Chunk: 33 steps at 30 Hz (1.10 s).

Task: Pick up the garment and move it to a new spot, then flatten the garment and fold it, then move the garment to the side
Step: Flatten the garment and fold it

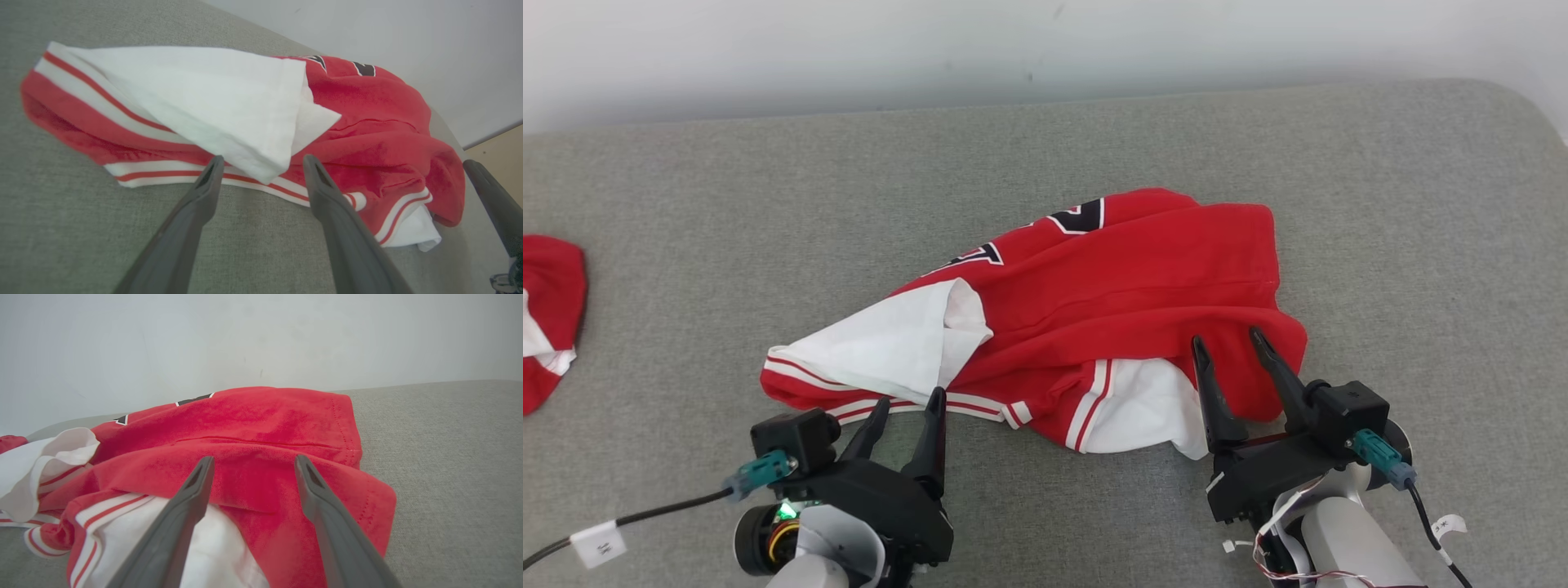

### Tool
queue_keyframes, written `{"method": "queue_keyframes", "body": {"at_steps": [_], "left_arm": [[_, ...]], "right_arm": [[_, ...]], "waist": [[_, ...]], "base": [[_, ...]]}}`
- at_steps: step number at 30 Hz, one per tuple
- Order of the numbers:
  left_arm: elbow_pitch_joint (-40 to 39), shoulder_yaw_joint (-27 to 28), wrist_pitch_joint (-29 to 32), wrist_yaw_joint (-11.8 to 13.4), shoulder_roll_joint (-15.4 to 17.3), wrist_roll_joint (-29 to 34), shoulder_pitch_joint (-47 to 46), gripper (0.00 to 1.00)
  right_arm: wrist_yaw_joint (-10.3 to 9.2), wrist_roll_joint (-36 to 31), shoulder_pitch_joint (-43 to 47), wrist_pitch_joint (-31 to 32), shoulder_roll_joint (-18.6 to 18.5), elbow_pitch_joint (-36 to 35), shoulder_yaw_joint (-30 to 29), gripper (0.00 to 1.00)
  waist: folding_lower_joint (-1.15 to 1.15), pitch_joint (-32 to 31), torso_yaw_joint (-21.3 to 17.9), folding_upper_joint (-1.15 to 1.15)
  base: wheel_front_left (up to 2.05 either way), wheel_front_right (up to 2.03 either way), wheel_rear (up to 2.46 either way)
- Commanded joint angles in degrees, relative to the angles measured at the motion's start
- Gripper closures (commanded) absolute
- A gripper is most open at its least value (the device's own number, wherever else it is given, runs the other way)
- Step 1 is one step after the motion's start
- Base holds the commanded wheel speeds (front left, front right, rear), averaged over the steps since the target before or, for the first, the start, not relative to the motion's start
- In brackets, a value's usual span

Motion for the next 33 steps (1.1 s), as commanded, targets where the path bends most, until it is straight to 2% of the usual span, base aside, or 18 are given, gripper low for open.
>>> {"method": "queue_keyframes", "body": {"at_steps": [1,6,9,11,13,14,16,17,23,28,30,33], "left_arm": [[0.4,-0.7,0.8,0.6,0.1,0.8,-0.9,0.00],[1.0,-1.8,2.3,2.0,0.3,2.2,-2.2,0.01],[1.3,-1.9,2.2,3.0,0.4,2.8,-2.6,0.08],[1.4,-1.7,2.3,3.2,0.4,2.7,-2.7,0.17],[1.3,-1.7,2.4,3.2,0.4,2.6,-3.0,0.46],[1.3,-1.7,2.4,3.2,0.4,2.5,-3.1,0.56],[1.6,-1.7,2.5,3.1,0.5,2.5,-3.3,0.83],[1.7,-1.8,2.6,3.0,0.5,2.5,-3.4,1.00],[1.2,-1.4,1.7,2.7,1.3,2.5,-3.4,1.00],[-1.0,-0.1,1.2,3.6,2.5,1.7,-1.2,1.00],[-1.6,0.3,1.0,4.0,2.8,1.5,0.5,1.00],[-3.0,0.4,1.1,4.4,3.0,1.4,1.0,1.00]], "right_arm": [[0.20,0.5,-0.1,0.0,0.0,0.0,0.1,0.00],[0.20,0.6,-0.5,0.0,0.0,0.3,0.0,0.00],[0.20,0.8,-0.7,0.0,0.0,0.4,0.1,0.00],[0.20,0.9,-0.7,0.0,0.0,0.5,0.1,0.00],[0.20,1.0,-0.7,0.0,0.0,0.6,0.1,0.00],[0.20,1.1,-0.8,0.0,0.0,0.7,0.1,0.00],[0.20,1.2,-1.0,0.0,0.0,0.7,0.2,0.00],[0.20,1.2,-1.0,0.0,0.0,0.8,0.3,0.00],[0.20,-0.6,-1.2,0.0,0.0,0.4,-0.9,0.00],[0.20,-2.9,0.5,0.2,-0.4,-0.6,-6.0,0.00],[0.06,-0.9,2.0,5.7,-5.6,-5.9,-8.3,0.00],[0.10,1.2,2.6,17.7,-7.8,-13.1,-10.6,0.00]], "waist": [[0.00,0.1,-0.5,0.00],[0.00,0.2,-1.0,0.00],[0.00,0.3,-1.3,0.00],[0.00,0.3,-1.4,0.00],[0.00,0.3,-1.4,0.00],[0.00,0.3,-1.4,0.00],[0.00,0.4,-1.5,0.00],[0.00,0.4,-1.5,0.00],[0.00,0.4,-1.6,0.00],[0.00,0.3,-1.5,0.00],[0.00,-0.4,-1.9,0.00],[0.00,0.2,-1.6,0.00]], "base": [[0.00,0.00,0.00],[0.00,0.00,0.00],[0.00,0.00,0.00],[0.00,0.00,0.00],[0.00,0.00,0.00],[0.00,0.00,0.00],[0.00,0.00,0.00],[0.00,0.00,0.00],[0.00,0.00,0.00],[0.00,0.00,0.00],[0.00,0.00,0.00],[0.00,0.00,0.00]]}}
